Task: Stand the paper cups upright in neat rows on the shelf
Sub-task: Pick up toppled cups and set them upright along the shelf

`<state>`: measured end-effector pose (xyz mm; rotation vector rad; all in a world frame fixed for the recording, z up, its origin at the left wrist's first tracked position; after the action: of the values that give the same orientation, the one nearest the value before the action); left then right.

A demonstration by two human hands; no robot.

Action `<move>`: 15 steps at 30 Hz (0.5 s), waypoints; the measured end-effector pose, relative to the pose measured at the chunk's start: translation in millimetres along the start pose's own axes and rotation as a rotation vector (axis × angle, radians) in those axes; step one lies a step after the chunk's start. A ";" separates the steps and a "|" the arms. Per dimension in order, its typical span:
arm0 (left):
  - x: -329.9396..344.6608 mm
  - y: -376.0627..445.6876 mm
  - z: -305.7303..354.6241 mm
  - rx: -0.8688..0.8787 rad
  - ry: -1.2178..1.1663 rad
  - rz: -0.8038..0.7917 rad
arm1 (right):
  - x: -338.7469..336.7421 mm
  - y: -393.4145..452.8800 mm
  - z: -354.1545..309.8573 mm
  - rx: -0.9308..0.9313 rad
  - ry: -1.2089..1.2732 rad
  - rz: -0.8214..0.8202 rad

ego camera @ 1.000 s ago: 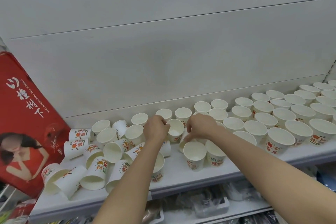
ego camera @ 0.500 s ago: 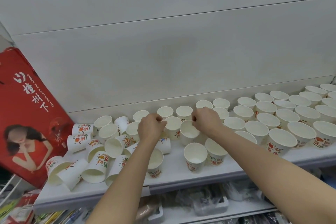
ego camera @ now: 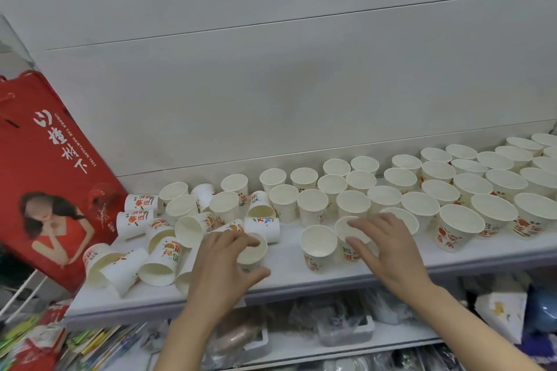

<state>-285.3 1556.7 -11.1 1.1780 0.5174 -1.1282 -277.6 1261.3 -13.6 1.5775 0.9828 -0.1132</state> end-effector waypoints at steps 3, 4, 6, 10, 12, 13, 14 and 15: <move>19.4 -3.7 4.0 0.008 0.069 -0.031 | -0.6 -22.6 16.7 0.013 -0.066 -0.041; 22.6 -2.4 7.1 -0.010 0.060 -0.028 | 0.3 -23.5 18.4 -0.001 -0.075 -0.047; 26.6 0.5 15.9 -0.035 0.039 -0.006 | 1.8 -20.3 18.9 -0.024 -0.069 -0.043; 33.3 3.3 42.9 -0.005 0.005 0.046 | -6.0 -17.7 19.5 -0.038 -0.051 -0.039; 39.1 6.1 51.0 -0.027 -0.026 0.060 | -15.2 -21.9 21.9 -0.037 -0.036 -0.023; 42.9 7.9 53.7 -0.047 -0.045 0.061 | -19.4 -24.4 23.8 -0.034 -0.032 -0.021; 47.2 9.4 56.0 -0.066 -0.061 0.055 | -22.9 -26.5 25.6 -0.031 -0.032 -0.024; 52.3 10.6 57.4 -0.083 -0.078 0.045 | -25.5 -27.9 27.2 -0.029 -0.035 -0.026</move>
<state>-267.4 1482.4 -28.6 1.0653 0.4714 -1.0995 -299.6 1222.9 -28.2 1.5317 0.9737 -0.1440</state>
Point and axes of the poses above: each hand's wrist, its own y-axis towards the middle knuckle, its own x-axis out of the palm, z = x × y, the point moved 6 cm from there along y, towards the middle knuckle, and after that the axes turned 9 degrees about z, right-handed, at the moved point
